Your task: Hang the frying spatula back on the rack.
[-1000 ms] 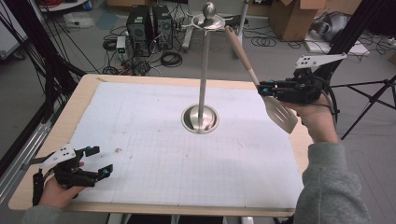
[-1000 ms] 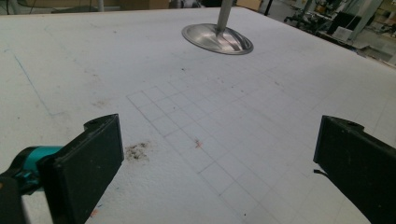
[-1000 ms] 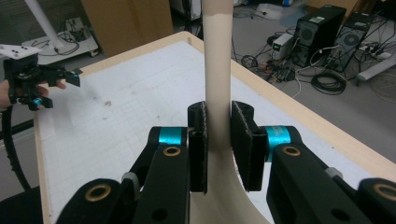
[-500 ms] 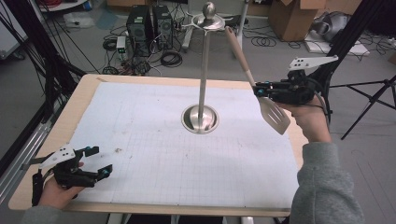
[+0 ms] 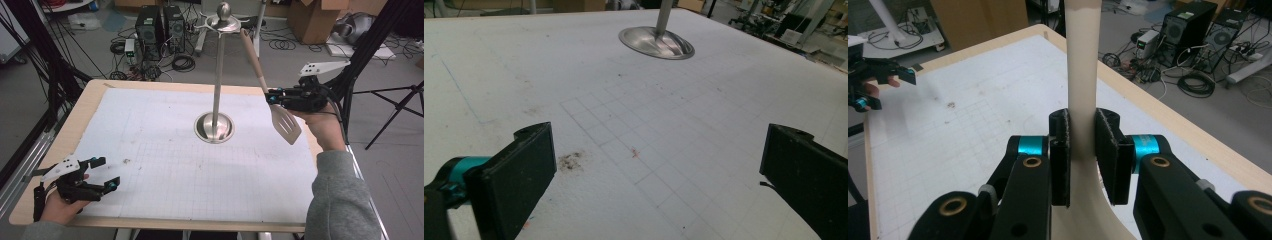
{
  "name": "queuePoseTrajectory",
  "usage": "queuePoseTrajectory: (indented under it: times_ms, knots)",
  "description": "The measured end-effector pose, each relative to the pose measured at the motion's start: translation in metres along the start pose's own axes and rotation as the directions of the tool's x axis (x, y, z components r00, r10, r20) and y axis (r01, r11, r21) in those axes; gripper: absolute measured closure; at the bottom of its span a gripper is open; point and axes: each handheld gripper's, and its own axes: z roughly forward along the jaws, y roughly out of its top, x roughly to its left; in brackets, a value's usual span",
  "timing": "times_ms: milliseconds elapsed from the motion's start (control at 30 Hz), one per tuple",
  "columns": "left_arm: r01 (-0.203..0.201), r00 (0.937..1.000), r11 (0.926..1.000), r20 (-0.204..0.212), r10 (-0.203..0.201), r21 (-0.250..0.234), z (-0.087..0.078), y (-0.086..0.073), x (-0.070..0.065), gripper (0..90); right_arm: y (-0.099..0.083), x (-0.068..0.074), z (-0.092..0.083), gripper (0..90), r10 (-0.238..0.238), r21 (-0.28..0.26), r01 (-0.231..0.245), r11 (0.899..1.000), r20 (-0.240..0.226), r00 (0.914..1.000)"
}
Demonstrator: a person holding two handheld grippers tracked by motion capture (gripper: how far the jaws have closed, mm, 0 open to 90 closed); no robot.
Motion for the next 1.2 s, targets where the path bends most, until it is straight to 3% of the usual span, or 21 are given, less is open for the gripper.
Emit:
queuePoseTrajectory:
  times_ms: [1200]
  knots:
    - [0.005,0.9997,1.0000,-0.025,-0.005,-0.005,-0.013,-0.004,-0.003,2.0,0.003,0.002,0.036,77.2,-0.018,0.032,0.017,0.999,0.026,0.9995]
